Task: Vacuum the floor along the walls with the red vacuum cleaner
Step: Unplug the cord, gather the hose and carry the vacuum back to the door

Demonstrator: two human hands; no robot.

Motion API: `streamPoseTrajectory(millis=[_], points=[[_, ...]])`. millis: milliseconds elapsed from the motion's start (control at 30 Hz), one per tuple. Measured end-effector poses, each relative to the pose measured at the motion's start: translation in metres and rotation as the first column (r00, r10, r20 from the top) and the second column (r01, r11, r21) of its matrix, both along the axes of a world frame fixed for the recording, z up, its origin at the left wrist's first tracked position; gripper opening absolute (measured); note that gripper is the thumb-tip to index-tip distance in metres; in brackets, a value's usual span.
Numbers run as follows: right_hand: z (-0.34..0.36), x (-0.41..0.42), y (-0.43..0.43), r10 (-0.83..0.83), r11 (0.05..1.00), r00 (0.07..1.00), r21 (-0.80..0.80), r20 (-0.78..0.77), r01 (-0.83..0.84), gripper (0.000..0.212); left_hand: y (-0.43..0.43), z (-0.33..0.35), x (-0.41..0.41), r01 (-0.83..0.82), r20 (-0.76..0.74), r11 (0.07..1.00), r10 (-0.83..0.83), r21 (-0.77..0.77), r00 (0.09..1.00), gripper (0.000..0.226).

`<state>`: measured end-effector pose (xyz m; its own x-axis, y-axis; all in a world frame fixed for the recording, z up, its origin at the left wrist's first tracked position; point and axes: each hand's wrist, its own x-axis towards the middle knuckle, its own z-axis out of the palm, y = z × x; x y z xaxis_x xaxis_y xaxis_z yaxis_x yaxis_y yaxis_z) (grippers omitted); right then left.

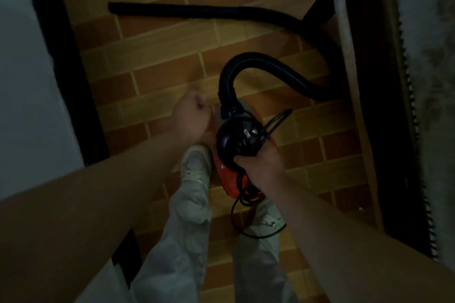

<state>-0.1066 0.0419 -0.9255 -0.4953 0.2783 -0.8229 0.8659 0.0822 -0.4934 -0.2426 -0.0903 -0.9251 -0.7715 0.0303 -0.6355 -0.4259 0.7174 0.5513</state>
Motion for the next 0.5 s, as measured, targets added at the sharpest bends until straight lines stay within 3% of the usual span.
streamPoseTrajectory(millis=[67, 167, 333, 500], points=[[-0.003, -0.003, -0.003, 0.031, 0.999, 0.998, -0.018, 0.045, -0.030, 0.054, 0.015, -0.003, -0.032, 0.313, -0.223, 0.946, -0.324, -0.084, 0.920, 0.021], [0.000, -0.007, -0.007, 0.066, 0.998, 0.996, -0.025, 0.054, -0.065, 0.045, 0.056, -0.002, -0.073, 0.577, -0.235, 0.812, -0.581, -0.092, 0.779, 0.040], [-0.002, -0.001, -0.009, 0.033, 0.996, 0.999, -0.081, 0.034, -0.030, 0.041, 0.102, -0.027, -0.095, 0.750, -0.060, 0.658, -0.753, -0.071, 0.655, 0.045], [-0.003, 0.007, -0.010, 0.025, 0.997, 1.000, -0.077, 0.010, -0.024, 0.041, 0.104, -0.048, -0.091, 0.752, -0.057, 0.655, -0.756, -0.071, 0.653, 0.040]])
